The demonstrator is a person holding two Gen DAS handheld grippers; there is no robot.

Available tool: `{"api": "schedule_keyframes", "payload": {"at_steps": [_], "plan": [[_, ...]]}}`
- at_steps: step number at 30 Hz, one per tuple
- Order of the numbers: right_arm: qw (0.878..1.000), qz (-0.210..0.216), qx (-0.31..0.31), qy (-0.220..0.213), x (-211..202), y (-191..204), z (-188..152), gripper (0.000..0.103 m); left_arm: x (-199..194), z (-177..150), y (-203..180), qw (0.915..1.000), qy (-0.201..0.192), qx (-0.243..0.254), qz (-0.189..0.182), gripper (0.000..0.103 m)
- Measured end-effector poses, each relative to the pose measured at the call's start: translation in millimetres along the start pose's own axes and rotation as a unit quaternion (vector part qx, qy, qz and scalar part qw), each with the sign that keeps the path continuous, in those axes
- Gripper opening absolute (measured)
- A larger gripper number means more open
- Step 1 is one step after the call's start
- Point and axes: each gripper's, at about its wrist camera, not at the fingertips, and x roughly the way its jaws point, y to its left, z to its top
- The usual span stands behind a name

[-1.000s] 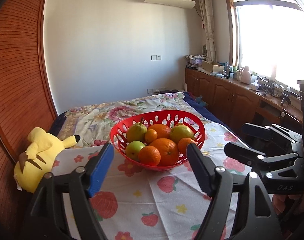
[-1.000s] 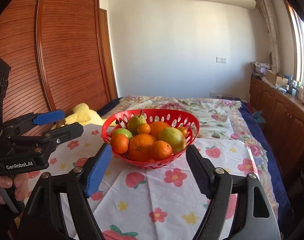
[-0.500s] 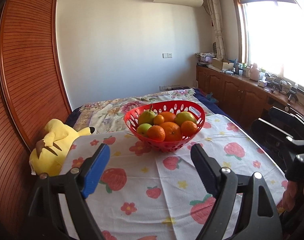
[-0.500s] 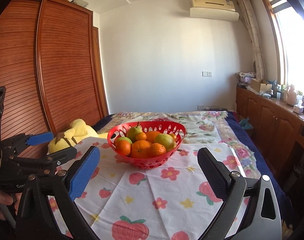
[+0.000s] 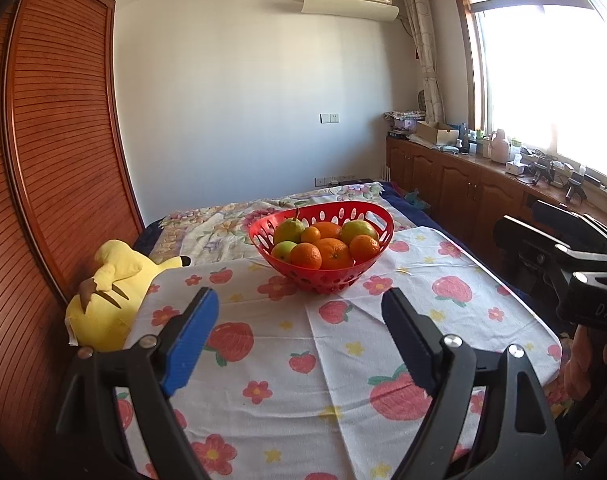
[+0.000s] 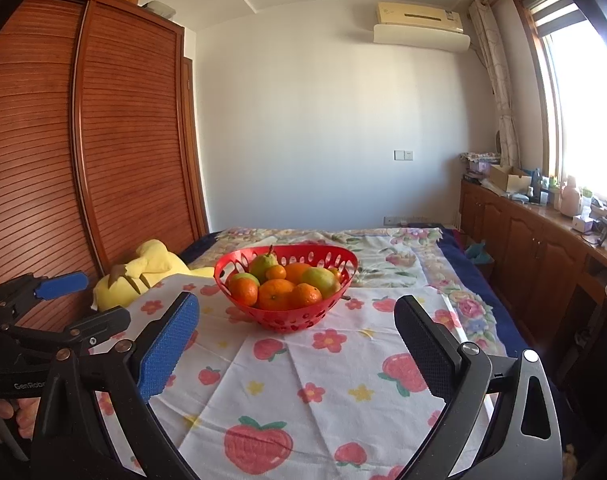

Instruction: Organize fruits

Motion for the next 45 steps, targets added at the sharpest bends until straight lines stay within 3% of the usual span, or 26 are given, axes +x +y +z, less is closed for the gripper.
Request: {"api": "schedule_keyframes", "payload": {"at_steps": [9,45], "plan": [[1.000,-0.007,-0.001,-0.003,-5.8,2.1,-0.5,0.100,-16.1,-2.8,7.3,0.9999,-0.008,-0.013,0.005,0.084],[1.000,-0.010,-0.002,0.001,-7.5,3.4,-4.7,0.100,-12.4,-7.7,11.5,0.9996,-0.005,-0.026,0.007,0.085]]}}
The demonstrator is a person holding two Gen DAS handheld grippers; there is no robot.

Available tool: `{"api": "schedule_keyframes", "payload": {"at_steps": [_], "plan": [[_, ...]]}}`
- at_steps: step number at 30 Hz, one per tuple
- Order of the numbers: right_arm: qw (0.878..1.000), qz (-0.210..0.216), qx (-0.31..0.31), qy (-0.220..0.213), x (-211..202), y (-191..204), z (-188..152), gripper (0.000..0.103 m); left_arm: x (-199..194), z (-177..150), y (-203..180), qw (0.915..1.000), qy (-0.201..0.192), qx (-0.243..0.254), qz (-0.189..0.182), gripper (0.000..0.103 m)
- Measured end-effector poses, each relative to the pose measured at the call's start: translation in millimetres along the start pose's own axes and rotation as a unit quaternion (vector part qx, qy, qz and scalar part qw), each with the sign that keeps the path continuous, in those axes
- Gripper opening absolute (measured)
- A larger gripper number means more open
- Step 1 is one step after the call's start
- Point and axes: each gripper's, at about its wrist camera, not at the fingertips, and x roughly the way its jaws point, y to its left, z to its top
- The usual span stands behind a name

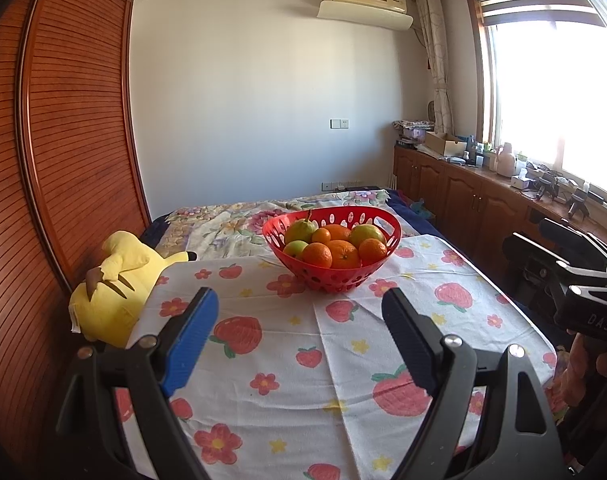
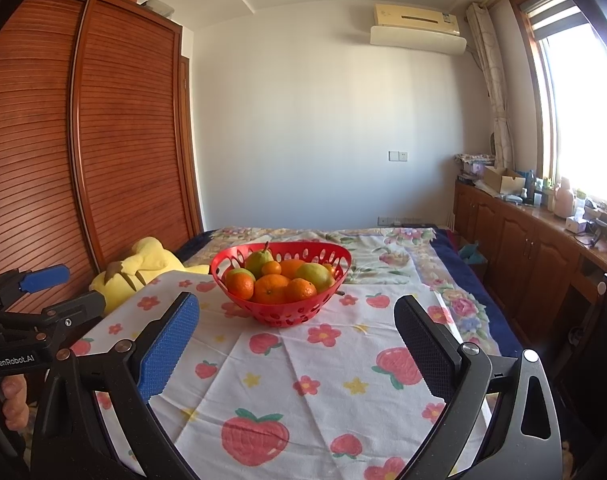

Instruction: Organize fruits

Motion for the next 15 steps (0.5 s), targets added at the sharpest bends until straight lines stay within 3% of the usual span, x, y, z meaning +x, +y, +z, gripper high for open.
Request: {"api": "schedule_keyframes", "payload": {"at_steps": [15], "plan": [[1.000,-0.002,-0.001,-0.001,0.4,-0.1,0.0,0.100,-1.7,2.8,-2.0,1.0000,-0.004,-0.001,-0.001,0.085]]}}
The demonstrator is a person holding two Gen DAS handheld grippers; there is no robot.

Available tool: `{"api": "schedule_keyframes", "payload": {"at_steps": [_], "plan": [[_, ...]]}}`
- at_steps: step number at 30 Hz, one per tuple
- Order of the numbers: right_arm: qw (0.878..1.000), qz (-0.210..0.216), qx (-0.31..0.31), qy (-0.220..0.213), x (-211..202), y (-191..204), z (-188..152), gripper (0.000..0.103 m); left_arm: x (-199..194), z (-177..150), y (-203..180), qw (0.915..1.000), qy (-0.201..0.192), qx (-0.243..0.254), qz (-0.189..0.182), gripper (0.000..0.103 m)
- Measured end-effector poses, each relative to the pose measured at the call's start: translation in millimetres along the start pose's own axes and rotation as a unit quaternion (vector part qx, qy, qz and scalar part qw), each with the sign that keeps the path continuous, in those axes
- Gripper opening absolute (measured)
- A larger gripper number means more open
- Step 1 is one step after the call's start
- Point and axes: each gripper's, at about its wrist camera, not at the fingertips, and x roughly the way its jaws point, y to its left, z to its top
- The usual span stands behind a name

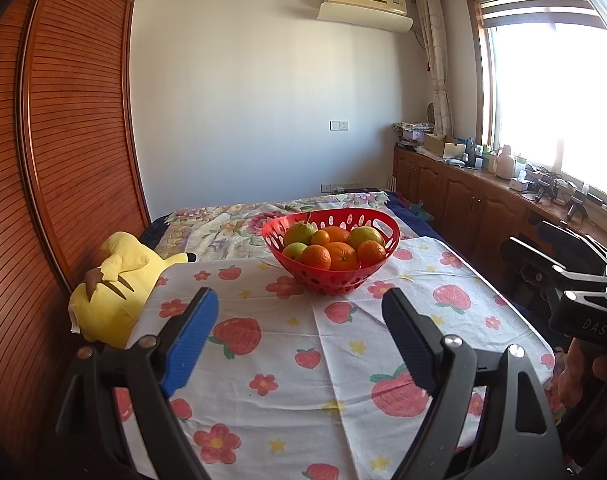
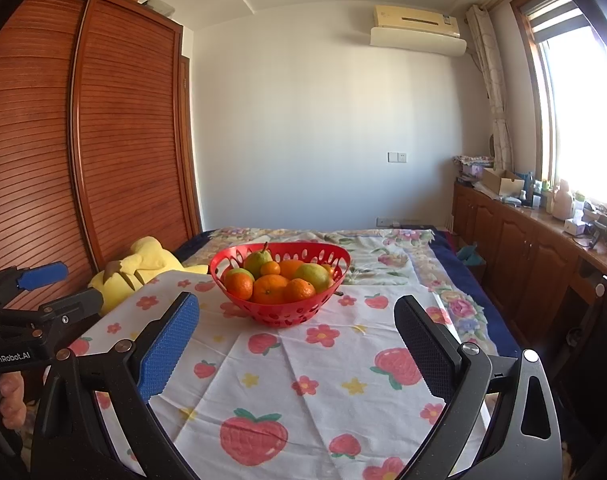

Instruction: Organize fruits

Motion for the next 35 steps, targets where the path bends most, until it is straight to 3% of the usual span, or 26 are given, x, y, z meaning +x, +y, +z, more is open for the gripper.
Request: {"api": "schedule_keyframes", "payload": {"at_steps": [35], "plan": [[1.000,-0.001,0.001,0.001,-1.0,-5.2,-1.2,0.100,-6.6,-2.0,-0.6,1.0000,-0.005,-0.004,0.000,0.085]]}}
